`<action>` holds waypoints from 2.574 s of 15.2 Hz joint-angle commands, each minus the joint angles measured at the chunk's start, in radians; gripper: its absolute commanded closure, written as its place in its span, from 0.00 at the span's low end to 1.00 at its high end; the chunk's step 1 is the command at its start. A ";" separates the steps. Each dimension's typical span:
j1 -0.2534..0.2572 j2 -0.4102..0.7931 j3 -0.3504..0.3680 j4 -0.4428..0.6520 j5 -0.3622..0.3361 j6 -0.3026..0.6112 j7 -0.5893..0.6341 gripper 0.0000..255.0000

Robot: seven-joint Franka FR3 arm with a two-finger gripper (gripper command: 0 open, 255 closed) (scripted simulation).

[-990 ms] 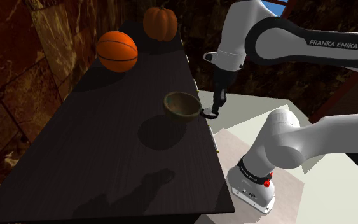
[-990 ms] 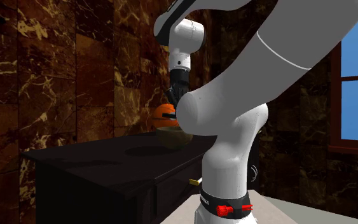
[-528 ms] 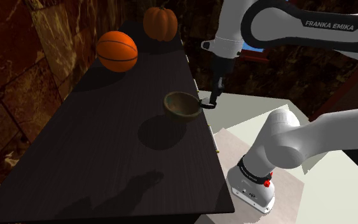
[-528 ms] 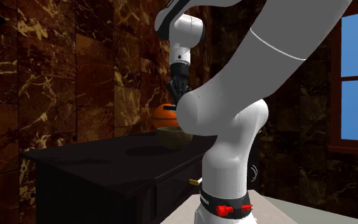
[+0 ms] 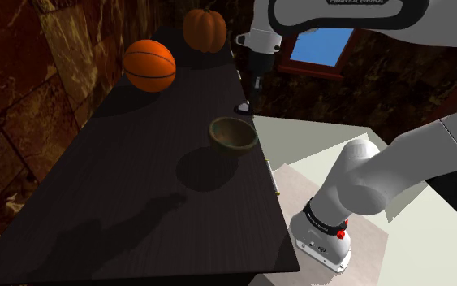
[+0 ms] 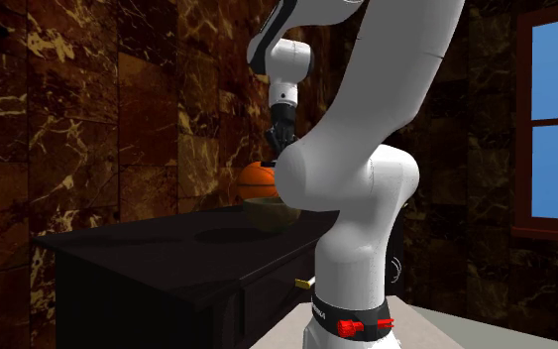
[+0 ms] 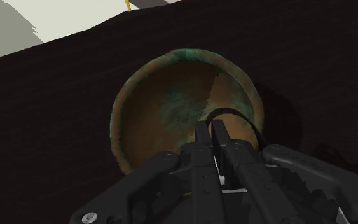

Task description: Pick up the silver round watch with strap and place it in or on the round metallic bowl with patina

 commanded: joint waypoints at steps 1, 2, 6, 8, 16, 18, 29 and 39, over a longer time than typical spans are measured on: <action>-0.002 0.072 -0.018 0.062 -0.003 0.008 -0.023 1.00; -0.003 0.073 -0.019 0.049 -0.004 0.022 -0.023 1.00; -0.004 0.076 -0.021 -0.002 -0.005 0.076 -0.025 1.00; -0.004 0.079 -0.022 -0.026 -0.005 0.104 -0.026 1.00; -0.005 0.102 -0.028 -0.116 -0.006 0.216 -0.032 1.00; -0.005 0.108 -0.029 -0.133 -0.005 0.240 -0.033 1.00; -0.005 0.108 -0.029 -0.133 -0.005 0.240 -0.033 0.00; -0.005 0.098 -0.027 -0.014 -0.005 0.110 -0.033 0.00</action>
